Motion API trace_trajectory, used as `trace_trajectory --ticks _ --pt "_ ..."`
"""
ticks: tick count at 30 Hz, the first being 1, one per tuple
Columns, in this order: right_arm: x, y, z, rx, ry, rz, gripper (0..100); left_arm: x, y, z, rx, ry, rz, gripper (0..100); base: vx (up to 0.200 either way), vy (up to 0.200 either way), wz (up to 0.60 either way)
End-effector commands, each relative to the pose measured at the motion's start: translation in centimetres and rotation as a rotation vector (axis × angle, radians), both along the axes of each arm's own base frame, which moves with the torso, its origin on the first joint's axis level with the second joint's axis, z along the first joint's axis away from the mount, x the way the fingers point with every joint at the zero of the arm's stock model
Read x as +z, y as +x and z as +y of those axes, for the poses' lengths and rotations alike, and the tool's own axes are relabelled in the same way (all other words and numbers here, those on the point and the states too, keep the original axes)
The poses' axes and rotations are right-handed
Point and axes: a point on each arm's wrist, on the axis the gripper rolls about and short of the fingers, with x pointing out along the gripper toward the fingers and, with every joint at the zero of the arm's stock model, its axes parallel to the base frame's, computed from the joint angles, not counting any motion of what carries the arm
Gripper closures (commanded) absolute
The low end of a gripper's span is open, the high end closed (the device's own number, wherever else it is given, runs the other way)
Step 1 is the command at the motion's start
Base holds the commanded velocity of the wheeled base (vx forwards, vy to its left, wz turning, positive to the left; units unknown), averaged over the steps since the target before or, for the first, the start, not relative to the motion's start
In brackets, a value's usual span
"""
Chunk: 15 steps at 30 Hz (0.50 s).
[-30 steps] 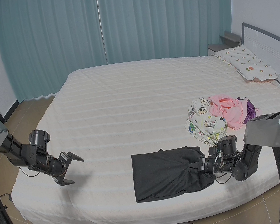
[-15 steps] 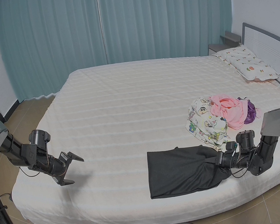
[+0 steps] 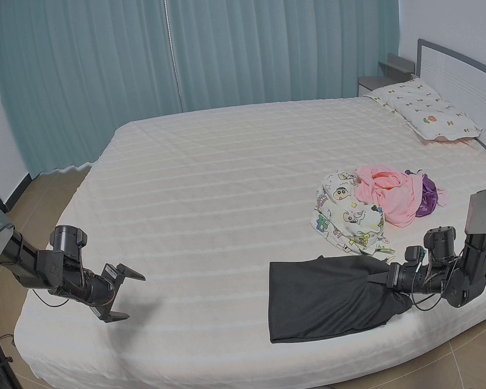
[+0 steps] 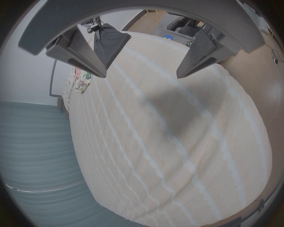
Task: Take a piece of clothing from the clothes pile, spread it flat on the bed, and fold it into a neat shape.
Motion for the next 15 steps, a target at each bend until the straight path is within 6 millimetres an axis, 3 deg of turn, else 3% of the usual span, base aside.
trace_trajectory --ticks 1,3,15 --pt "0.14 -0.23 -0.23 -0.007 0.0 0.002 100 -0.09 0.02 0.01 0.001 0.0 0.003 0 0.0 0.0 0.0" --pt "0.08 -0.16 -0.22 -0.007 0.0 0.002 100 -0.09 0.02 0.01 0.001 0.0 0.003 0 0.0 0.0 0.0" --pt "-0.15 -0.15 -0.22 -0.007 0.0 0.008 100 -0.09 0.02 -0.05 -0.001 0.0 0.003 0 -0.2 0.0 0.0"
